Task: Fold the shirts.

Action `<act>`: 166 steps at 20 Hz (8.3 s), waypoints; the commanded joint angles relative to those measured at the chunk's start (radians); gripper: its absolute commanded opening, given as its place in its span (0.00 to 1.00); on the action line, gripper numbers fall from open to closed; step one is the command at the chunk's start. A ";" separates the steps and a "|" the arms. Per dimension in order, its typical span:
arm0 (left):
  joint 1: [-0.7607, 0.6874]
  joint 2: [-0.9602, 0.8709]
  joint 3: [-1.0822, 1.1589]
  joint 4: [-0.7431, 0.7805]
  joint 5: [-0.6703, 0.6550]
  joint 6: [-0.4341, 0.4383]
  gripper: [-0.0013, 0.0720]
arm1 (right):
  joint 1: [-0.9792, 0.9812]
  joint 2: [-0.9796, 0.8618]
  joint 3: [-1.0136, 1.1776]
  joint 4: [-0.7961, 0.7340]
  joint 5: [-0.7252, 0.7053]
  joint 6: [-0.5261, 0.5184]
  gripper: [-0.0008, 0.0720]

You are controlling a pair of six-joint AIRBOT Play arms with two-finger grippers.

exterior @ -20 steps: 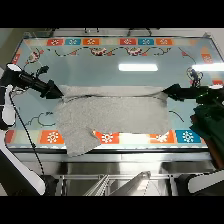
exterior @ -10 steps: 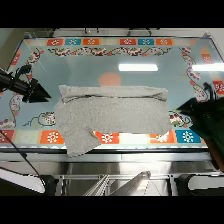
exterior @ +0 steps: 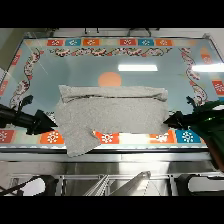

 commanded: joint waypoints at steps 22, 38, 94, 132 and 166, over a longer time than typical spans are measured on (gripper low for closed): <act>-0.299 -0.157 -0.066 0.118 0.338 -0.033 0.02 | 0.054 0.012 -0.014 -0.012 0.018 0.002 0.03; 0.002 0.100 -0.013 -0.350 0.229 0.123 0.04 | -0.092 0.075 0.000 0.243 0.181 -0.015 0.03; -0.771 -0.697 1.279 -0.498 0.016 -0.162 0.02 | 0.464 0.197 0.476 0.511 0.021 0.097 0.03; -0.242 0.070 0.023 -0.649 0.208 0.249 0.04 | 0.725 0.160 0.029 0.446 -0.428 0.162 0.03; -0.242 -0.288 0.285 -0.646 -0.056 0.248 0.04 | 0.219 0.167 0.791 0.143 -0.065 0.593 0.03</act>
